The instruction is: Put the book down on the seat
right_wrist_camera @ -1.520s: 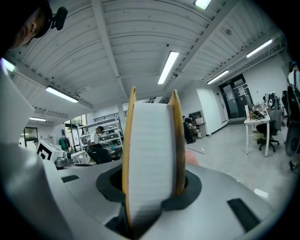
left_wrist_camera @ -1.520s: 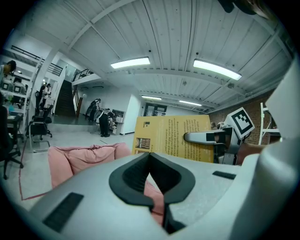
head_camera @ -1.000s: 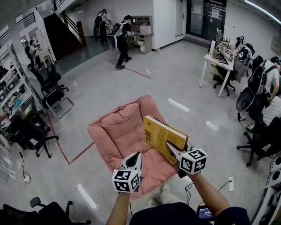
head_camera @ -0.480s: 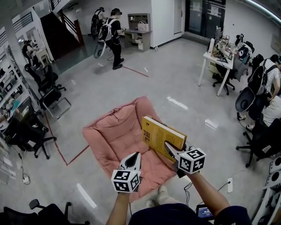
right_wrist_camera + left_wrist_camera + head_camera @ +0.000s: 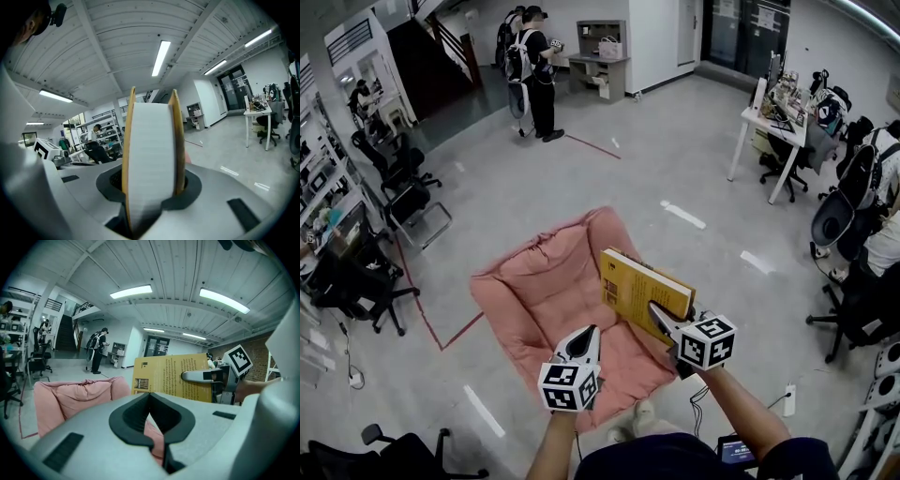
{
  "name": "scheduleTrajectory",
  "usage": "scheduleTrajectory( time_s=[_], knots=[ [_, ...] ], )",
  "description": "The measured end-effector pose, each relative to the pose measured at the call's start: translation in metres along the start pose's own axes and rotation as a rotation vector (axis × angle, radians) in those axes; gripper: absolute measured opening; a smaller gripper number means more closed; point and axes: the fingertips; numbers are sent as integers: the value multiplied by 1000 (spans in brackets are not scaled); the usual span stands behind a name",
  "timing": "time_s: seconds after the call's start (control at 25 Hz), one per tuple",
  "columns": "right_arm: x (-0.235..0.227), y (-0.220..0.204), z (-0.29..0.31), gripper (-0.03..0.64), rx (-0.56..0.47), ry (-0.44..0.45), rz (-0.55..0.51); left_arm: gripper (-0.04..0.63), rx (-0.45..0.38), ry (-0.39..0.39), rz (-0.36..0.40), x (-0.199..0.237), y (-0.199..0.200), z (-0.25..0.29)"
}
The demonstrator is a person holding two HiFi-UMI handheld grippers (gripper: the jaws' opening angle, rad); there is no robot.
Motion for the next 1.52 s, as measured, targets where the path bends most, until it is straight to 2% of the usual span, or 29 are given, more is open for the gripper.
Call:
scheduleTrajectory(
  time_s=[0.84, 1.52],
  knots=[
    [-37, -43, 44, 155, 119, 29, 66, 5, 78, 46, -52, 15, -27, 35],
    [-76, -103, 74, 156, 257, 41, 102, 5, 154, 94, -113, 22, -59, 75]
  ],
)
Point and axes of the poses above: the fingertips, and each gripper's own axes: z forward along the fingers, x to its left, y out of its top, and after that the axes turned 4 degrees about -z, right-handed
